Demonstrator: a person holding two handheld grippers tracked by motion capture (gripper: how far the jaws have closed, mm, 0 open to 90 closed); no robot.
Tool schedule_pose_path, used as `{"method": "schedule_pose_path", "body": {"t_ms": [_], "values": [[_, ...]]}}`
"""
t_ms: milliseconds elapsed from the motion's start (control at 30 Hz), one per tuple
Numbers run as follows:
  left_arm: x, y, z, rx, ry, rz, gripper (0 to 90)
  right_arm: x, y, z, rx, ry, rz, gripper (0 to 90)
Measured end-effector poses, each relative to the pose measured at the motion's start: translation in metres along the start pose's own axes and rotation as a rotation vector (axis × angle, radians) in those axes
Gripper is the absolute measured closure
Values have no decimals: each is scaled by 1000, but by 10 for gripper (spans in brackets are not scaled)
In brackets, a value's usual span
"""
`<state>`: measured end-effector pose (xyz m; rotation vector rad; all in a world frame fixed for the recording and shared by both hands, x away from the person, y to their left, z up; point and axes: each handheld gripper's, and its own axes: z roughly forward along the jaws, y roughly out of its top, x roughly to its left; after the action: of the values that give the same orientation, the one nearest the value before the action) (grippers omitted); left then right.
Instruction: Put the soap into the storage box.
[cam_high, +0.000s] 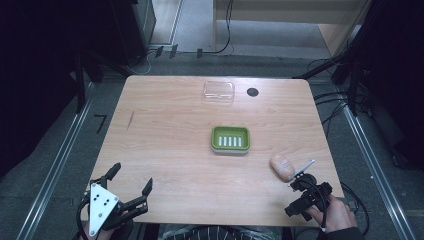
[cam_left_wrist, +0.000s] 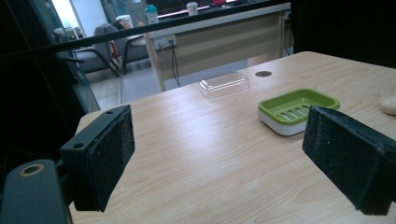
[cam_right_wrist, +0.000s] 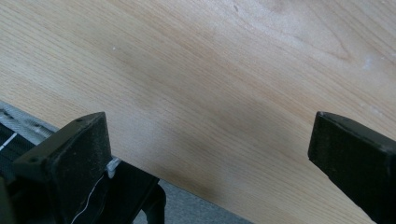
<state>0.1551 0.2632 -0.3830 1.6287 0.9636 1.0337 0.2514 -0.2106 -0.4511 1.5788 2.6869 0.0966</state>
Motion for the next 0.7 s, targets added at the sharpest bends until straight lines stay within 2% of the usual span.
{"method": "schedule_pose_path", "body": {"t_ms": [500,633,667,700], "values": [[0,0,0,2,3,-1,96,2,3,-1,-25,-21,-14,0],[-2,1,2,6,0,7,96,-1,5,3,-40,-17,-25,0],[-3,1,3,7,-4,15,96,-3,7,6,-41,5,-18,0],[-3,1,2,6,-5,15,96,-4,7,6,-44,5,-19,0]]}}
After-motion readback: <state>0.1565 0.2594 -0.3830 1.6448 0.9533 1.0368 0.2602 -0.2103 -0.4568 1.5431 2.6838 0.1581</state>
